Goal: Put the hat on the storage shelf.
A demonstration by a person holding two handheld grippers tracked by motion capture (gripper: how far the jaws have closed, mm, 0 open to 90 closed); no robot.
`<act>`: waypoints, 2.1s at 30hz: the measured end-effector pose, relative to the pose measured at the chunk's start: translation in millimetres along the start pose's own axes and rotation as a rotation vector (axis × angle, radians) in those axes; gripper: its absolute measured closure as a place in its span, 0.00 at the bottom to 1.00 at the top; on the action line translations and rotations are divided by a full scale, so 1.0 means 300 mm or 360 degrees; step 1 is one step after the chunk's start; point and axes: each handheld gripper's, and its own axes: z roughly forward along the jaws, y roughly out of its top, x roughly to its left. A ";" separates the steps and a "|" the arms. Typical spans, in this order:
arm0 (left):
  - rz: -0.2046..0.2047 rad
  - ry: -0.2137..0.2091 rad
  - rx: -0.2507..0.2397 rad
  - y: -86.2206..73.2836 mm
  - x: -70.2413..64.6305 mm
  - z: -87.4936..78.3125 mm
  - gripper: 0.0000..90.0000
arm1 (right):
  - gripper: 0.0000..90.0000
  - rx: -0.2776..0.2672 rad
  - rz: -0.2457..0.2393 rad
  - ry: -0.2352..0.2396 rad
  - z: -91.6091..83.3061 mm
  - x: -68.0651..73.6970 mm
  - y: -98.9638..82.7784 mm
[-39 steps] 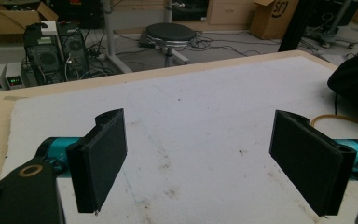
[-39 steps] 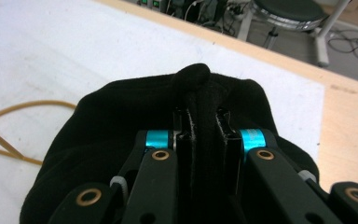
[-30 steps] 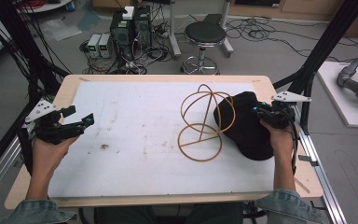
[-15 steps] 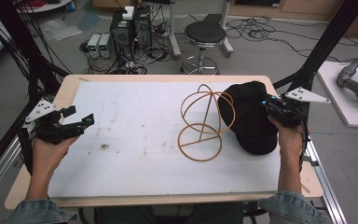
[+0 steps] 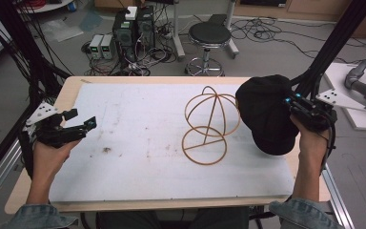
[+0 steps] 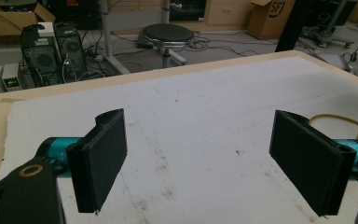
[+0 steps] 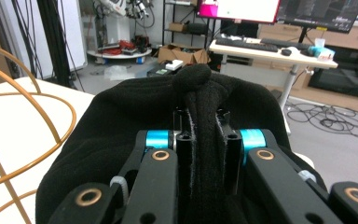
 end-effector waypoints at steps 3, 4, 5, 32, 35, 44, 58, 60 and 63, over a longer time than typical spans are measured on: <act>0.0002 -0.0002 0.0003 0.000 0.000 0.000 0.21 | 0.91 -0.0033 0.0006 -0.0004 -0.010 -0.006 0.002; 0.0002 -0.0002 0.0004 0.000 0.000 0.000 0.21 | 0.91 -0.0052 0.0013 -0.0010 -0.018 -0.011 0.003; 0.0000 -0.0002 0.0005 -0.001 -0.001 0.001 0.21 | 0.91 -0.0064 0.0017 -0.0009 -0.023 -0.014 0.004; -0.0014 0.0000 -0.0008 0.003 0.011 -0.013 0.21 | 0.91 -0.0338 0.0038 0.0317 -0.084 0.105 0.143; -0.0014 -0.0003 -0.0015 0.005 0.011 -0.016 0.21 | 0.91 -0.0373 0.0071 0.0378 -0.070 0.113 0.155; -0.0013 -0.0011 -0.0011 0.004 0.007 -0.012 0.22 | 0.91 -0.0393 0.0070 0.0575 -0.034 0.142 0.208; -0.0005 -0.0014 -0.0010 0.008 0.005 -0.013 0.22 | 0.90 -0.0294 -0.0032 0.0868 0.056 0.216 0.223; -0.0004 -0.0016 -0.0009 0.008 0.005 -0.013 0.22 | 0.90 -0.0285 -0.0033 0.0890 0.073 0.223 0.221; -0.0004 -0.0017 -0.0007 0.008 0.007 -0.014 0.22 | 0.90 -0.0253 -0.0047 0.0921 0.092 0.239 0.220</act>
